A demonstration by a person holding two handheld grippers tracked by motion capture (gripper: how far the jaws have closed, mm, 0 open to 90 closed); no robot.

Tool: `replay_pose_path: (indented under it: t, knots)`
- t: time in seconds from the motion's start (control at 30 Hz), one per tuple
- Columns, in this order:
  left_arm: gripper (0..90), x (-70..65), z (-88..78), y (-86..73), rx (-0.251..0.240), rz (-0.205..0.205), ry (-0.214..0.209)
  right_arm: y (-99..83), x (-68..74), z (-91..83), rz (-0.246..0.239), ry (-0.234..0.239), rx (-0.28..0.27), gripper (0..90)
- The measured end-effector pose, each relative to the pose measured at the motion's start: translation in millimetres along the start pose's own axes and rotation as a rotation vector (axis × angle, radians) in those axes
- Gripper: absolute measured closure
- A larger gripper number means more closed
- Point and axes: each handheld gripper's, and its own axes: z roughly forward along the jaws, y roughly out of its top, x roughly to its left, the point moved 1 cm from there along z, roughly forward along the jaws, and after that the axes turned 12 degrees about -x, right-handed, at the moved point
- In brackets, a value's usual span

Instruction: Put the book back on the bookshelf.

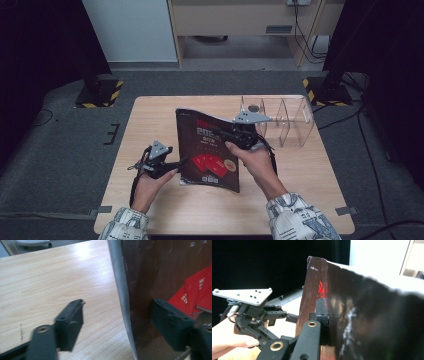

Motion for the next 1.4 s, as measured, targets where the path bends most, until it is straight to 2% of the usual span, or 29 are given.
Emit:
replay_pose_path:
  t: [0.17, 0.27, 0.33, 0.57, 0.8, 1.07, 1.4]
  knots:
    - [10.1, 5.3, -3.4, -0.3, -0.042, -0.01, -0.017, 4.7, 3.2, 0.7, -0.006, 0.006, -0.013, 86.9]
    - [8.1, 7.6, -4.6, -0.8, -0.058, -0.008, 0.005, 8.6, 5.4, 0.5, -0.012, 0.01, -0.027, 86.9]
    - [5.7, 9.0, -3.8, -2.4, -0.046, -0.012, 0.018, 10.8, 6.6, 0.5, -0.016, 0.012, -0.034, 86.9]
    - [5.5, 12.7, -0.8, -6.7, -0.004, -0.033, 0.043, 18.9, 10.1, -0.5, -0.039, 0.004, -0.055, 86.9]
    - [5.5, 17.9, 0.1, -9.6, 0.012, -0.043, 0.067, 25.6, 13.3, -2.4, -0.071, -0.01, -0.071, 86.8]
    - [5.6, 20.0, 3.0, -14.3, 0.072, -0.038, 0.086, 29.5, 10.0, -7.9, -0.058, -0.016, -0.093, 86.9]
    - [5.7, 20.3, 4.4, -16.5, 0.096, -0.033, 0.098, 31.3, 7.8, -13.2, -0.059, -0.027, -0.107, 86.9]
